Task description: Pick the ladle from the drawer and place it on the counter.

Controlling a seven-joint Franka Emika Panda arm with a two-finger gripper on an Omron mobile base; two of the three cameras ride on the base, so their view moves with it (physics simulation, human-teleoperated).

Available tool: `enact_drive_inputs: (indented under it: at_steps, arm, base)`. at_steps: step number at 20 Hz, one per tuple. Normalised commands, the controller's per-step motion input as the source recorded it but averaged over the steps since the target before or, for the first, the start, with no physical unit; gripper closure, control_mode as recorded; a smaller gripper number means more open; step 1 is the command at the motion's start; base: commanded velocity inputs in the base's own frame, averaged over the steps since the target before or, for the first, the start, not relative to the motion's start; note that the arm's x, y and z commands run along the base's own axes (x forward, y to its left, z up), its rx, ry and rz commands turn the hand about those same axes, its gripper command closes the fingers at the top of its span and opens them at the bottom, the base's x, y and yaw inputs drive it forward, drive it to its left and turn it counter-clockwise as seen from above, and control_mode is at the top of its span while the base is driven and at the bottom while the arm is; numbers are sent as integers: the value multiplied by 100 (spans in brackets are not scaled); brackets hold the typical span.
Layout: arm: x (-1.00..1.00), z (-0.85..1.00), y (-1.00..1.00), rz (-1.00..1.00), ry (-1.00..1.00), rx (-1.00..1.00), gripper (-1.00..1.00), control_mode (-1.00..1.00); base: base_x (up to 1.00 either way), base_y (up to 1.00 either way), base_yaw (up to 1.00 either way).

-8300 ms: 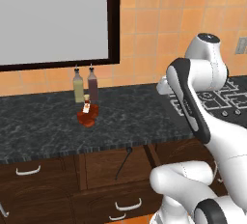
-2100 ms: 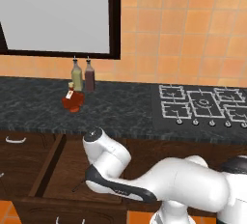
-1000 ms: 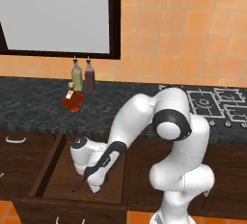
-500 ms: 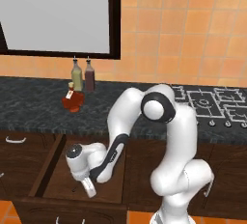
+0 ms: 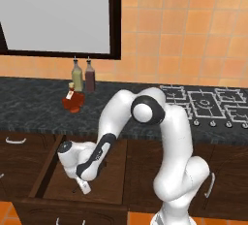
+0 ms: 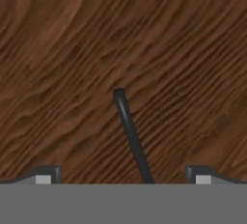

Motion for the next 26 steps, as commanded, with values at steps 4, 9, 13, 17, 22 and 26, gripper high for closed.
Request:
enact_drive_inputs:
  at_steps: [4,9,13,17,22,26]
  arm:
    - [11,-32,0,3,1,-7,-100,-100]
    - [11,-55,0,3,5,-9,100,-100]
    - [1,-73,0,3,12,-14,100,-100]
    - [-19,-39,0,4,2,-7,100,-100]
    - [-57,60,-5,0,-31,1,100,-100]
    - [-84,100,-53,-11,-41,11,100,-100]
  base:
    - [0,0,0]
    - [0,0,0]
    - [0,0,0]
    - [0,0,0]
    - [0,0,0]
    - [0,0,0]
